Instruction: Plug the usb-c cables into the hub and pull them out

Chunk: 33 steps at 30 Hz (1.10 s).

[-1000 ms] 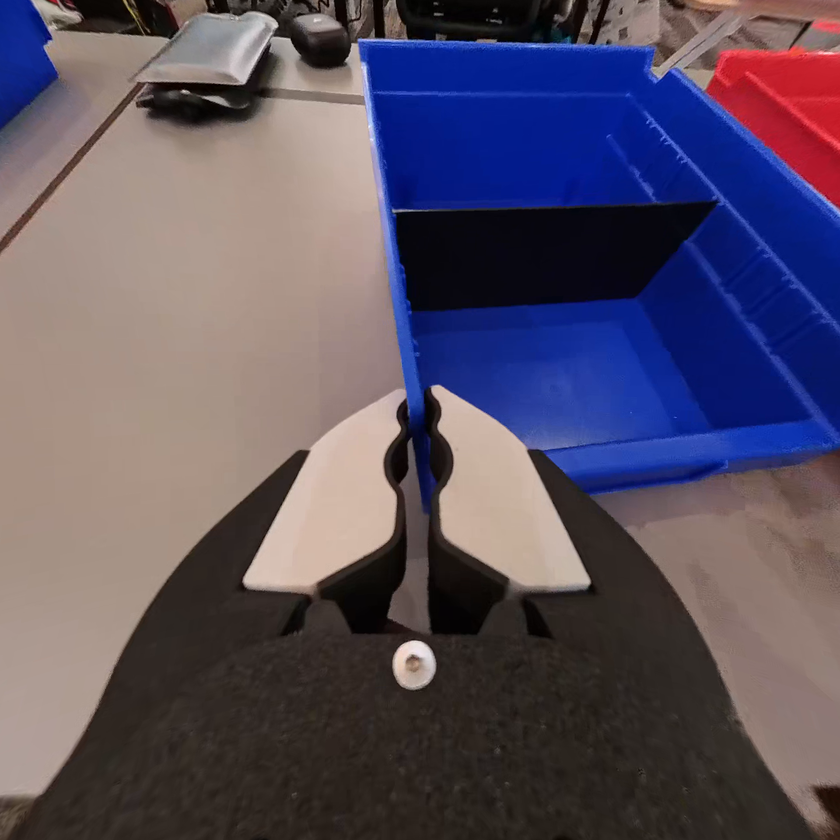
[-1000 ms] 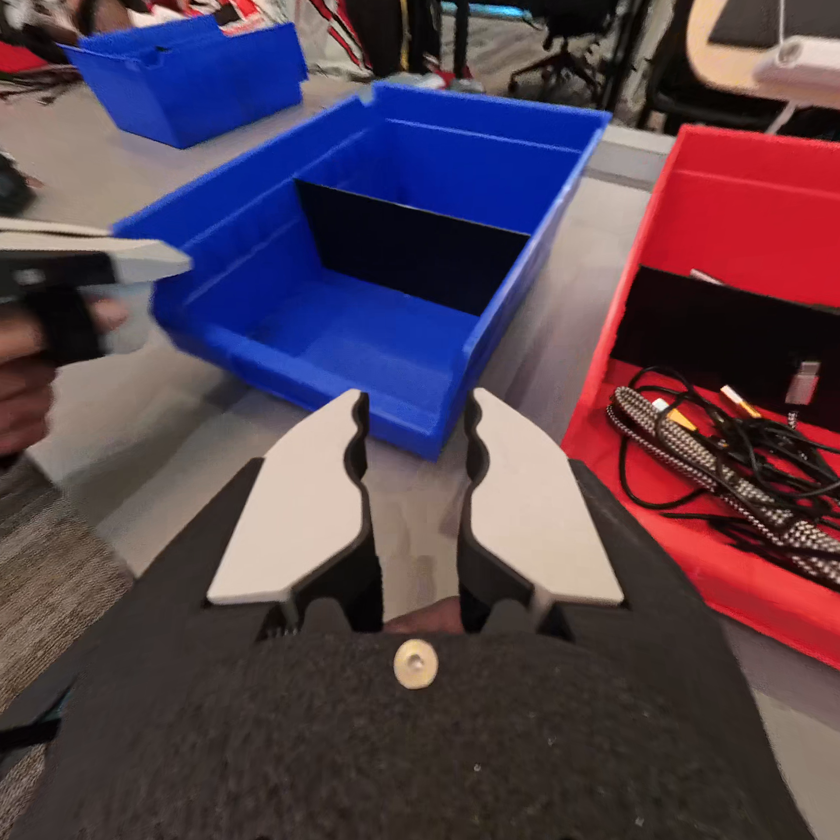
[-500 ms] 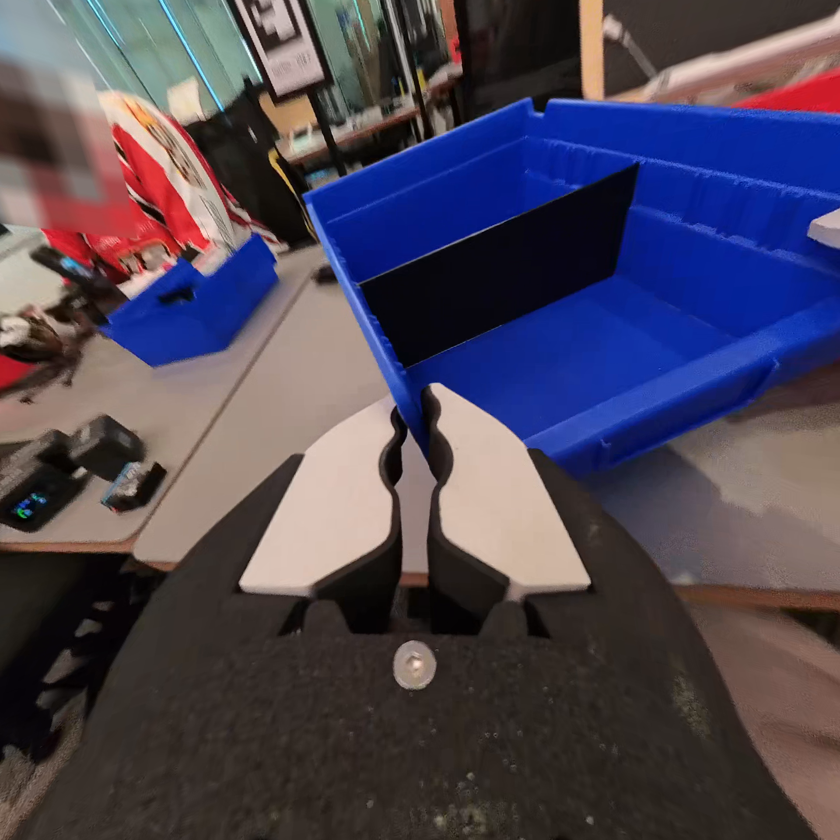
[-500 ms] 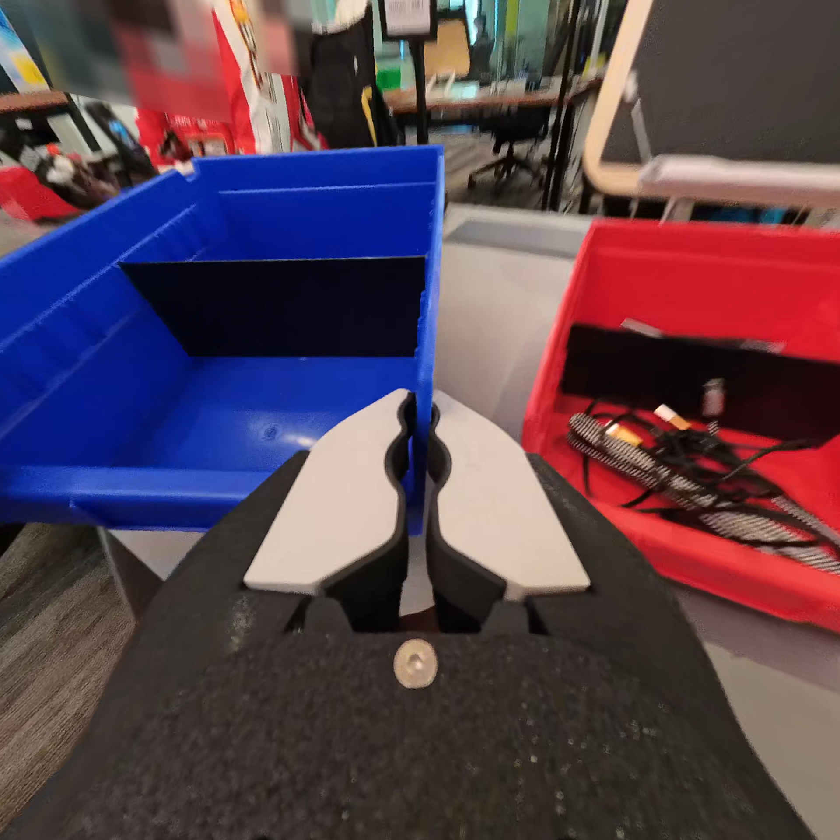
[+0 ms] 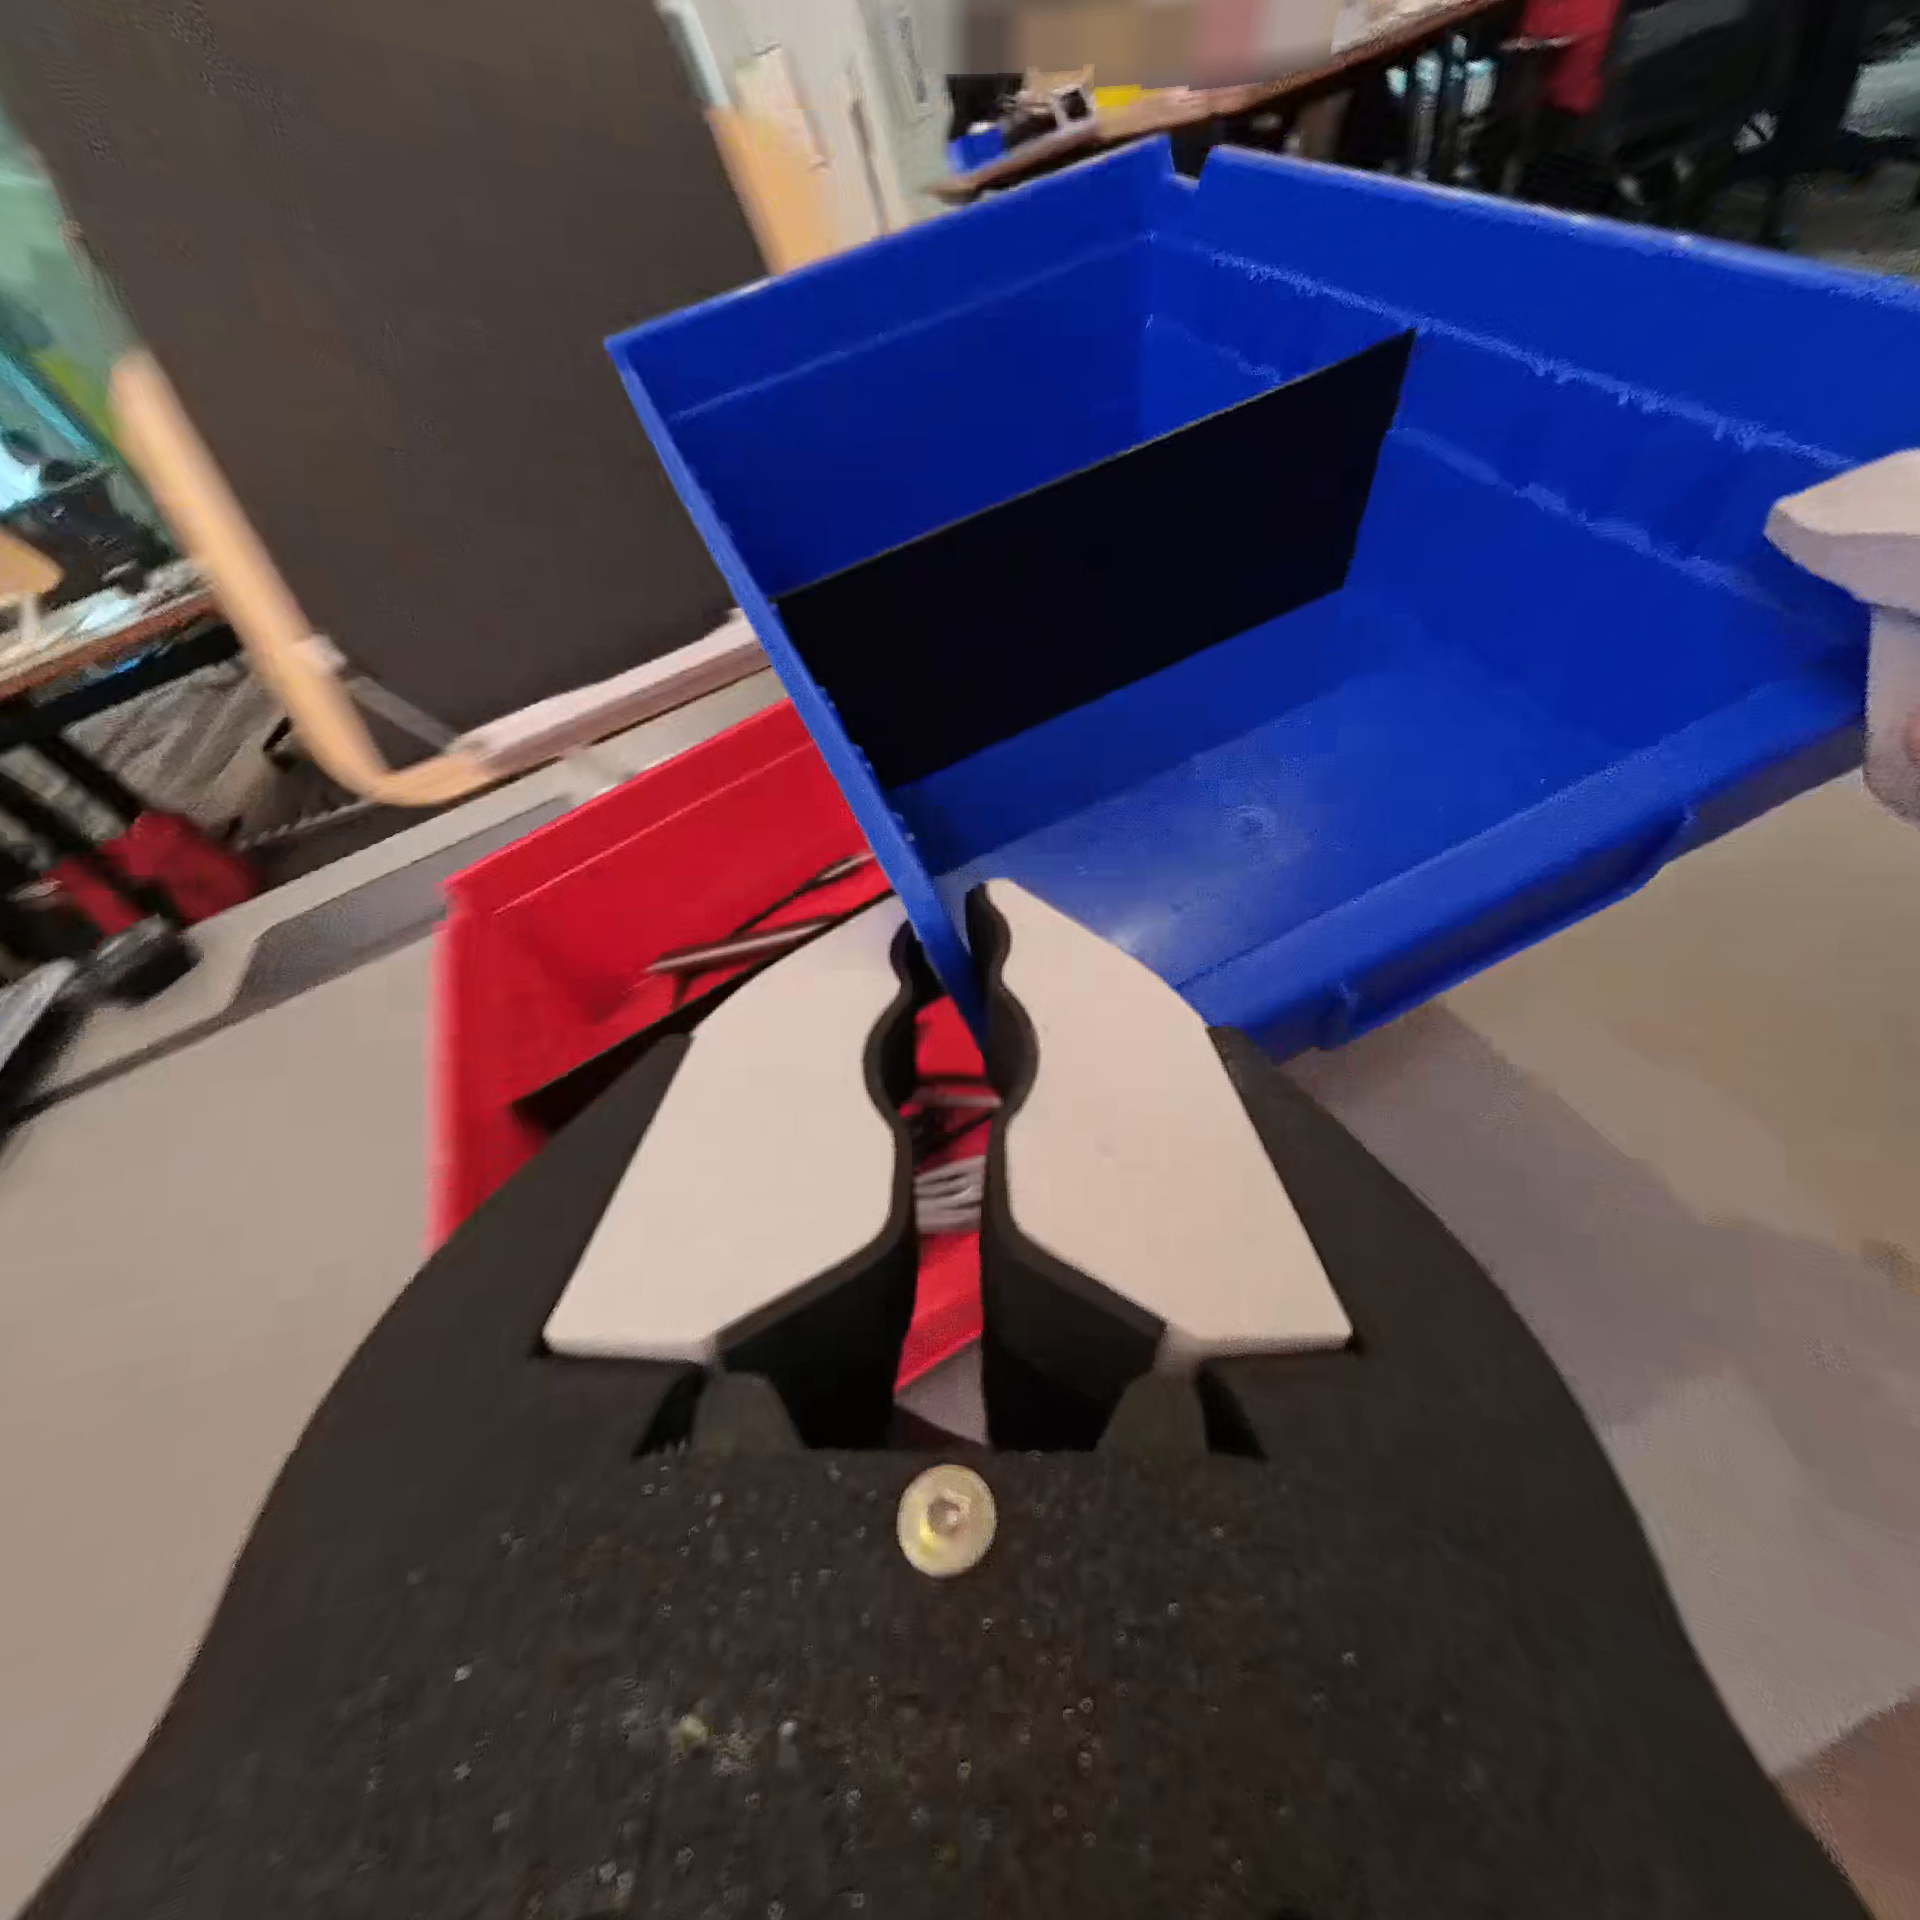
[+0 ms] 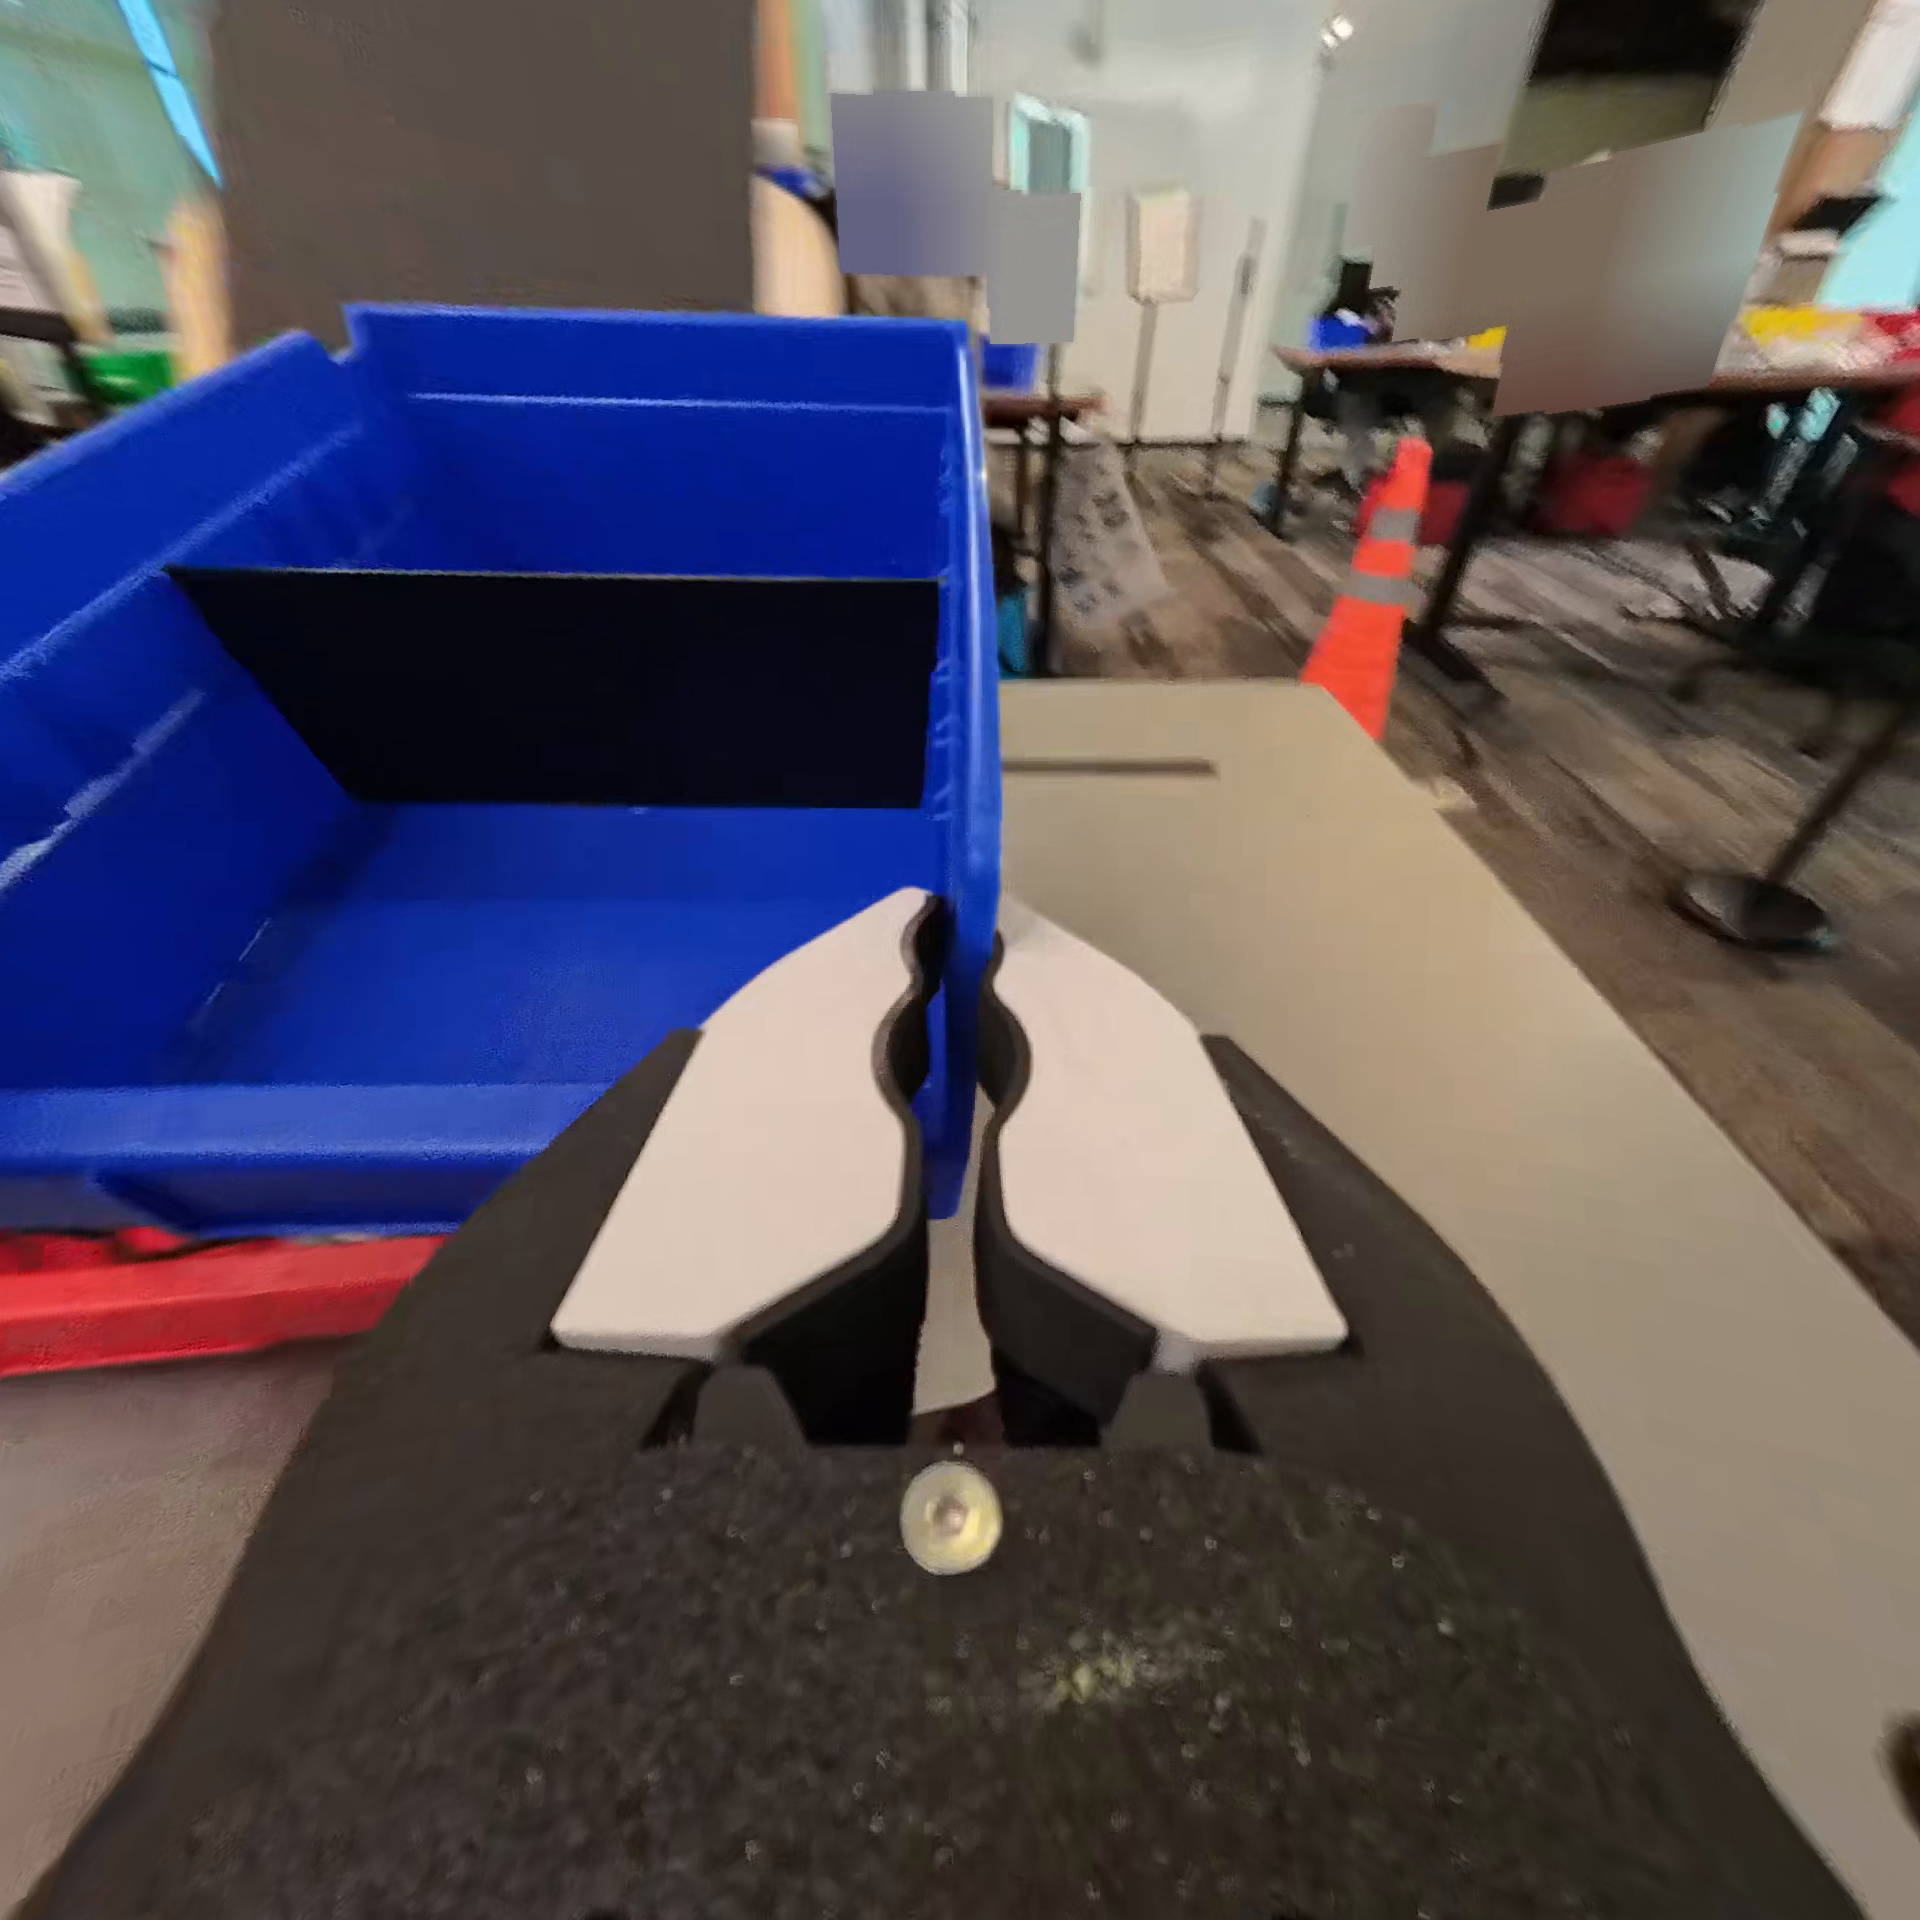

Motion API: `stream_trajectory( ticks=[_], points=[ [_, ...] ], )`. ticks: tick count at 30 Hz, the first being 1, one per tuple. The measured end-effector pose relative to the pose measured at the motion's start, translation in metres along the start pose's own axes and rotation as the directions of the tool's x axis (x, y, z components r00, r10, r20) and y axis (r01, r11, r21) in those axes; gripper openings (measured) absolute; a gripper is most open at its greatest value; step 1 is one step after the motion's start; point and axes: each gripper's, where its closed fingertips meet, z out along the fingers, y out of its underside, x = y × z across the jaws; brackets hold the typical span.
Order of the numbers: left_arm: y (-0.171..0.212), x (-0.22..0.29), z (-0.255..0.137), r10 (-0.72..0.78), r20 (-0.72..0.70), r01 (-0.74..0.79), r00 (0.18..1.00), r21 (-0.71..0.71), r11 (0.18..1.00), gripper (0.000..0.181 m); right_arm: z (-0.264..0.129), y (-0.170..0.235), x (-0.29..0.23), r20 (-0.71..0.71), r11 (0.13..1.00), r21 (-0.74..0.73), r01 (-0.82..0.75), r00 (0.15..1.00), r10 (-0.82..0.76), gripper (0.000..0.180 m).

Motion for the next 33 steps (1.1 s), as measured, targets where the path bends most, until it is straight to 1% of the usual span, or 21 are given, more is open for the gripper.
stream_trajectory(
  ticks=[2, 3, 5, 6, 7, 8, 9, 12, 15, 19, 21, 23, 24, 25, 26, 27, 28, 30, 31, 32, 33],
  points=[
    [-0.003, 0.052, 0.033, 0.063, -0.036, -0.062, 0.997, 0.012, 0.998, 0.006, 0.004, 0.02, 0.057, -0.033, 0.998, -0.037, -0.046, 0.998, 0.045, 0.002],
    [0.001, 0.074, 0.046, 0.07, -0.06, -0.072, 0.996, -0.02, 0.997, 0.007, 0.006, 0.031, 0.08, -0.038, 0.996, -0.062, -0.06, 0.998, 0.058, 0.002],
    [0.006, 0.108, 0.064, 0.063, -0.097, -0.069, 0.993, -0.058, 0.996, 0.007, 0.007, 0.052, 0.113, -0.053, 0.987, -0.131, -0.091, 0.995, 0.085, 0.001],
    [0.004, 0.117, 0.068, 0.089, -0.077, -0.091, 0.993, -0.034, 0.995, 0.007, 0.008, 0.059, 0.122, -0.05, 0.982, -0.147, -0.121, 0.992, 0.114, 0.001],
    [0.004, 0.124, 0.071, 0.105, -0.059, -0.106, 0.993, -0.012, 0.994, 0.007, 0.009, 0.063, 0.13, -0.053, 0.98, -0.148, -0.135, 0.99, 0.129, 0.001],
    [0.008, 0.133, 0.075, 0.1, -0.075, -0.101, 0.992, -0.017, 0.995, 0.006, 0.011, 0.068, 0.138, -0.071, 0.981, -0.147, -0.124, 0.991, 0.115, 0.002],
    [0.016, 0.14, 0.082, 0.087, -0.1, -0.093, 0.991, -0.049, 0.995, 0.007, 0.013, 0.072, 0.145, -0.087, 0.983, -0.15, -0.104, 0.992, 0.092, 0.002],
    [0.032, 0.15, 0.096, 0.049, -0.132, -0.063, 0.99, -0.103, 0.993, 0.007, 0.023, 0.083, 0.153, -0.074, 0.975, -0.204, -0.093, 0.994, 0.079, 0.001],
    [0.037, 0.156, 0.104, 0.023, -0.14, -0.04, 0.99, -0.117, 0.992, 0.008, 0.032, 0.091, 0.161, -0.086, 0.977, -0.2, -0.077, 0.994, 0.061, 0.002],
    [0.048, 0.168, 0.11, -0.046, -0.18, 0.017, 0.983, -0.159, 0.987, 0.009, 0.037, 0.106, 0.169, -0.1, 0.964, -0.24, -0.117, 0.99, 0.096, 0.003],
    [0.047, 0.171, 0.109, -0.039, -0.195, 0.01, 0.98, -0.146, 0.989, 0.01, 0.038, 0.108, 0.171, -0.102, 0.964, -0.229, -0.135, 0.988, 0.114, 0.003],
    [0.046, 0.18, 0.103, -0.056, -0.253, 0.013, 0.966, -0.167, 0.986, 0.014, 0.038, 0.109, 0.177, -0.144, 0.961, -0.237, -0.14, 0.984, 0.108, 0.006],
    [0.045, 0.185, 0.096, -0.077, -0.299, 0.025, 0.951, -0.172, 0.985, 0.018, 0.038, 0.109, 0.179, -0.166, 0.96, -0.239, -0.143, 0.981, 0.105, 0.007],
    [0.044, 0.184, 0.087, -0.106, -0.315, 0.055, 0.943, -0.167, 0.984, 0.022, 0.038, 0.109, 0.181, -0.185, 0.958, -0.24, -0.155, 0.976, 0.111, 0.009],
    [0.042, 0.181, 0.074, -0.129, -0.338, 0.079, 0.932, -0.158, 0.984, 0.028, 0.036, 0.108, 0.182, -0.201, 0.955, -0.244, -0.166, 0.973, 0.117, 0.017],
    [0.041, 0.178, 0.058, -0.136, -0.371, 0.089, 0.918, -0.142, 0.986, 0.03, 0.032, 0.104, 0.18, -0.202, 0.956, -0.243, -0.162, 0.973, 0.113, 0.035],
    [0.042, 0.168, 0.041, -0.127, -0.384, 0.086, 0.915, -0.122, 0.989, 0.03, 0.026, 0.095, 0.178, -0.208, 0.966, -0.216, -0.144, 0.973, 0.098, 0.042],
    [0.048, 0.135, 0.007, -0.079, -0.367, 0.063, 0.927, -0.056, 0.996, 0.032, 0.01, 0.067, 0.174, -0.262, 0.988, -0.143, -0.059, 0.965, 0.019, 0.042],
    [0.054, 0.11, -0.008, -0.051, -0.334, 0.044, 0.941, -0.029, 0.999, 0.032, 0.002, 0.052, 0.167, -0.275, 0.994, -0.112, -0.002, 0.961, -0.029, 0.042],
    [0.062, 0.08, -0.02, -0.035, -0.28, 0.033, 0.959, -0.011, 0.999, 0.032, -0.003, 0.037, 0.153, -0.258, 0.996, -0.077, 0.052, 0.964, -0.07, 0.042],
    [0.07, 0.048, -0.03, -0.047, -0.233, 0.048, 0.971, 0.0, 0.999, 0.032, -0.005, 0.024, 0.129, -0.196, 0.995, -0.039, 0.091, 0.976, -0.097, 0.043]
  ],
)
